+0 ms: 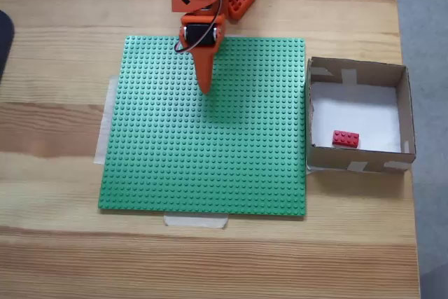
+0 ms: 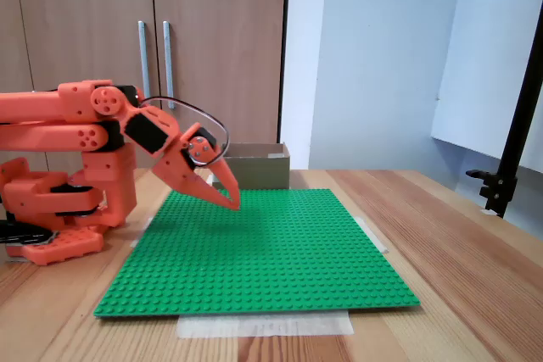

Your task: Pick the red lego block and put it in the box.

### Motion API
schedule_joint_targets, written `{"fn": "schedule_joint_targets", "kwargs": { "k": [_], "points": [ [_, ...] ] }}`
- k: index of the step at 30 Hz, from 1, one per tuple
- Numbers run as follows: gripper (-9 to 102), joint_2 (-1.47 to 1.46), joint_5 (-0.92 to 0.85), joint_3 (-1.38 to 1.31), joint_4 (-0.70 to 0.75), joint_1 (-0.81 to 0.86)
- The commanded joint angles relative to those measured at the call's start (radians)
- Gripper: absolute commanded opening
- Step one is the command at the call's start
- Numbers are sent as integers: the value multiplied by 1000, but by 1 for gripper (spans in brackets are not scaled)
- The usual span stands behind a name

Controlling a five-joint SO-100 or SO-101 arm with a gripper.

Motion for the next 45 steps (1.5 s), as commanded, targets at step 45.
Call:
{"fn": "schedule_joint_targets", "kwargs": {
  "k": [45],
  "points": [
    [-1,6,-48,160,-104,17]
  ]
}}
